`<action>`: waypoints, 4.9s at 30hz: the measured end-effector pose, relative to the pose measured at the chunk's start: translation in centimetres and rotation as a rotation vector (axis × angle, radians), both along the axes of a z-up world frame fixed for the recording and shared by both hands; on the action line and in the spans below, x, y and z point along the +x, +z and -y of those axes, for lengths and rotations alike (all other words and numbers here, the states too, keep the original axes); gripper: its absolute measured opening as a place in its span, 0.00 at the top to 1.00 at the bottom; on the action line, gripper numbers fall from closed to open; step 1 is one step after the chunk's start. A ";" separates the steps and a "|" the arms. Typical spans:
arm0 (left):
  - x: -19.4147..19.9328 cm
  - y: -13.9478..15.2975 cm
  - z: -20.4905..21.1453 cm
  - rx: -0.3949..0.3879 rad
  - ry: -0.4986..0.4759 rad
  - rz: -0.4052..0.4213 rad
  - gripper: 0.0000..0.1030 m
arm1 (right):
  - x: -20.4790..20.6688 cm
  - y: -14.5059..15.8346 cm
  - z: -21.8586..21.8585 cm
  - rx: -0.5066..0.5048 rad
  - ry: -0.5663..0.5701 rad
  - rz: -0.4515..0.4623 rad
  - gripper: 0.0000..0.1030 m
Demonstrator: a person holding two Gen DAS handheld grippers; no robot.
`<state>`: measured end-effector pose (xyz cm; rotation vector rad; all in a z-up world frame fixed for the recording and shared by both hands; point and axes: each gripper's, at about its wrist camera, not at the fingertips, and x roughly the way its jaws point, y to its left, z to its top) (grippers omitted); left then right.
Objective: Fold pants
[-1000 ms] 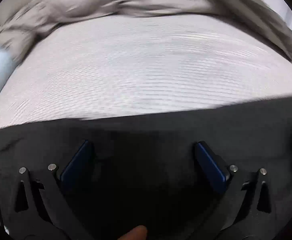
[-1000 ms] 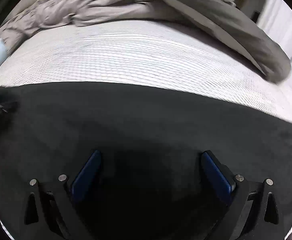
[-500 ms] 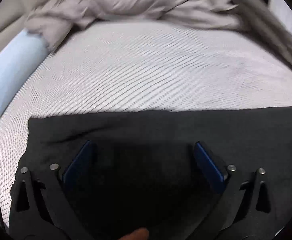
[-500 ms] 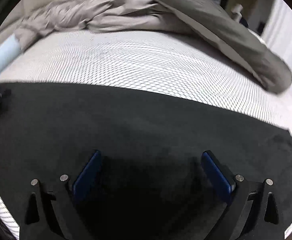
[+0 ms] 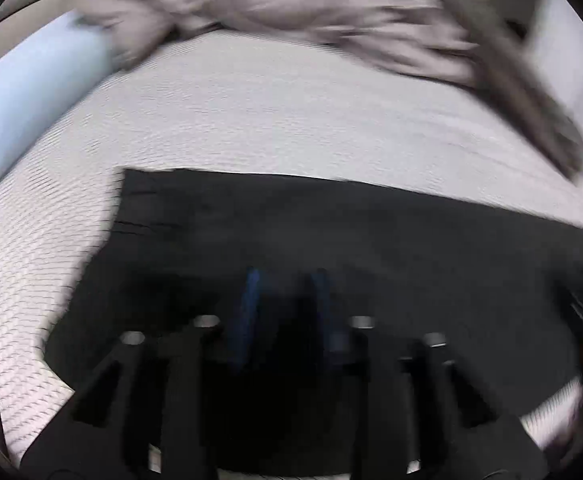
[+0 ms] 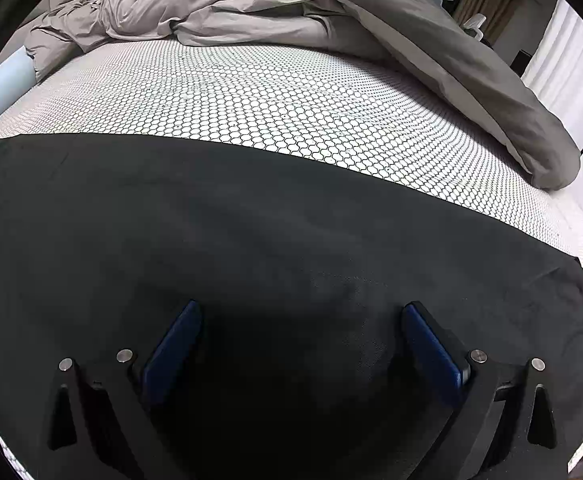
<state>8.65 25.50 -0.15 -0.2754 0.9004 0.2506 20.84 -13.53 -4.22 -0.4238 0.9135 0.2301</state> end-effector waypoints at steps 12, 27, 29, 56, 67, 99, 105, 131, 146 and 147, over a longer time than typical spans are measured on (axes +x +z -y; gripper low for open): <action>-3.2 -1.8 -5.0 -0.015 0.088 -0.009 0.69 | -4.0 0.9 -6.1 -0.067 0.131 0.017 0.02; -3.8 -2.2 -2.1 0.024 -0.057 -0.038 0.76 | -6.6 1.3 -11.0 0.057 0.244 -0.040 0.02; -4.5 -2.0 -3.2 0.049 0.008 -0.038 0.76 | -6.6 0.1 -11.9 -0.010 0.276 -0.039 0.02; -5.1 -3.3 5.3 0.097 -0.253 -0.018 0.44 | -5.3 -0.2 3.3 -0.026 0.069 0.078 0.02; -1.2 -0.1 11.7 0.031 -0.327 0.084 0.45 | -7.4 1.7 3.1 0.201 0.184 0.033 0.02; 7.0 -3.0 30.4 0.107 -0.507 -0.032 0.11 | -11.7 2.2 41.4 1.027 -0.535 0.082 0.13; 7.4 -3.7 30.3 0.046 -0.476 -0.006 0.01 | -6.4 3.1 39.8 0.912 -0.586 0.194 0.42; 6.5 -1.4 20.1 -0.284 -0.309 0.102 0.23 | -8.9 8.5 16.6 0.542 0.146 0.098 0.22; 12.6 -4.9 24.3 -0.498 -0.402 0.014 0.37 | -6.7 1.6 19.0 0.388 0.035 -0.067 0.21; 13.4 -5.0 24.5 -0.494 -0.377 0.008 0.50 | -6.5 1.4 19.4 0.401 0.033 -0.074 0.21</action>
